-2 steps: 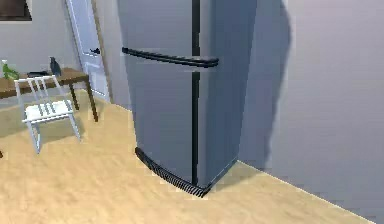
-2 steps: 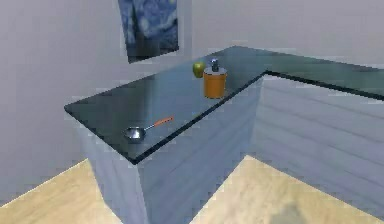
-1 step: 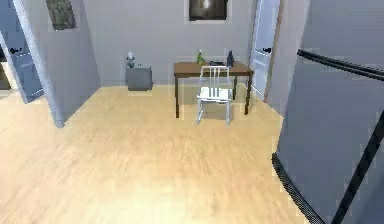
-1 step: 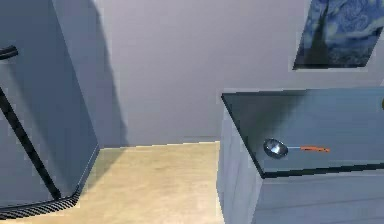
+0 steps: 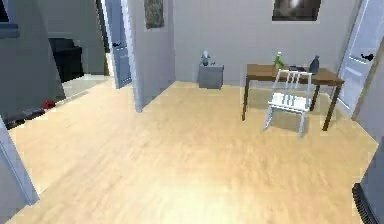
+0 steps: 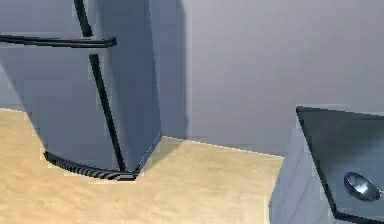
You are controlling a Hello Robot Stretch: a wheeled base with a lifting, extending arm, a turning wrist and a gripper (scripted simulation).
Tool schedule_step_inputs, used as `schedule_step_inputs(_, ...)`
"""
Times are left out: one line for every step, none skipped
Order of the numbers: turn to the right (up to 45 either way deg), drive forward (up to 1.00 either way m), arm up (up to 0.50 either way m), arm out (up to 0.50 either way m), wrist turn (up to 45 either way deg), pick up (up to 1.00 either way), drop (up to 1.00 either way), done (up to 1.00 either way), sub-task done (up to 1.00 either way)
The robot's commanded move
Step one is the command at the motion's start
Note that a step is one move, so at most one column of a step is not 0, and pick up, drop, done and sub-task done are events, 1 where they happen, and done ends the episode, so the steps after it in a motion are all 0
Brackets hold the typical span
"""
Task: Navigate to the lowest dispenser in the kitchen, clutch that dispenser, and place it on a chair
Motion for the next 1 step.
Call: schedule_step_inputs(0.0, 1.00, 0.00, 0.00, 0.0, 0.00, 0.00, 0.00, 0.00)
